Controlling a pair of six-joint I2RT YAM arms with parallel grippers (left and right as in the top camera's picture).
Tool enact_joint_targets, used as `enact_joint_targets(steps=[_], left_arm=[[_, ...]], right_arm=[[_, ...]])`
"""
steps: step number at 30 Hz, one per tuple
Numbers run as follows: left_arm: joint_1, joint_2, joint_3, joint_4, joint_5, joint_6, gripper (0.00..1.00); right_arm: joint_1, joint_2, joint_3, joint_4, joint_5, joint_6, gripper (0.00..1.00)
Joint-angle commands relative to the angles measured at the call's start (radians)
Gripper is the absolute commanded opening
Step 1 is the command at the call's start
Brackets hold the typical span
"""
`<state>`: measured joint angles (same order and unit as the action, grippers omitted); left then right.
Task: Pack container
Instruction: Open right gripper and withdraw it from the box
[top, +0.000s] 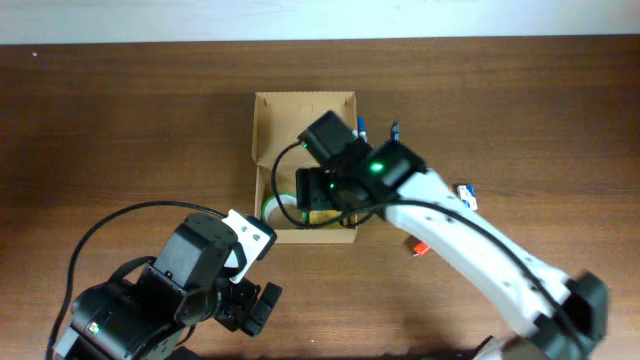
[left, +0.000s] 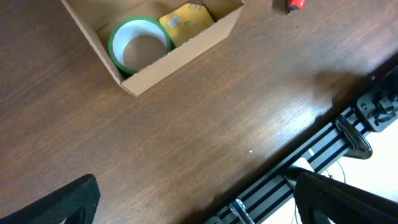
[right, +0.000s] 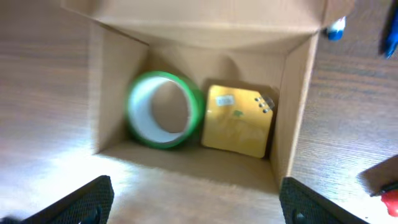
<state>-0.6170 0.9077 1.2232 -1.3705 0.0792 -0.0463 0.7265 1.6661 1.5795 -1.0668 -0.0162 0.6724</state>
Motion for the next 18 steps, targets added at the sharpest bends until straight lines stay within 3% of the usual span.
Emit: enact_joint_targets(steps=[1, 8, 18], left_arm=[[-0.002, -0.004, 0.016, 0.000, 0.011, -0.006, 1.00], [-0.002, -0.004, 0.016, 0.000, 0.011, -0.006, 1.00], [-0.002, -0.004, 0.016, 0.000, 0.011, -0.006, 0.99]], right_arm=[[-0.012, -0.081, 0.033, -0.029, 0.014, -0.006, 0.87], [-0.116, -0.149, 0.033, -0.178, 0.029, 0.020, 0.91], [-0.177, -0.162, 0.033, -0.253, 0.032, 0.012, 0.92]])
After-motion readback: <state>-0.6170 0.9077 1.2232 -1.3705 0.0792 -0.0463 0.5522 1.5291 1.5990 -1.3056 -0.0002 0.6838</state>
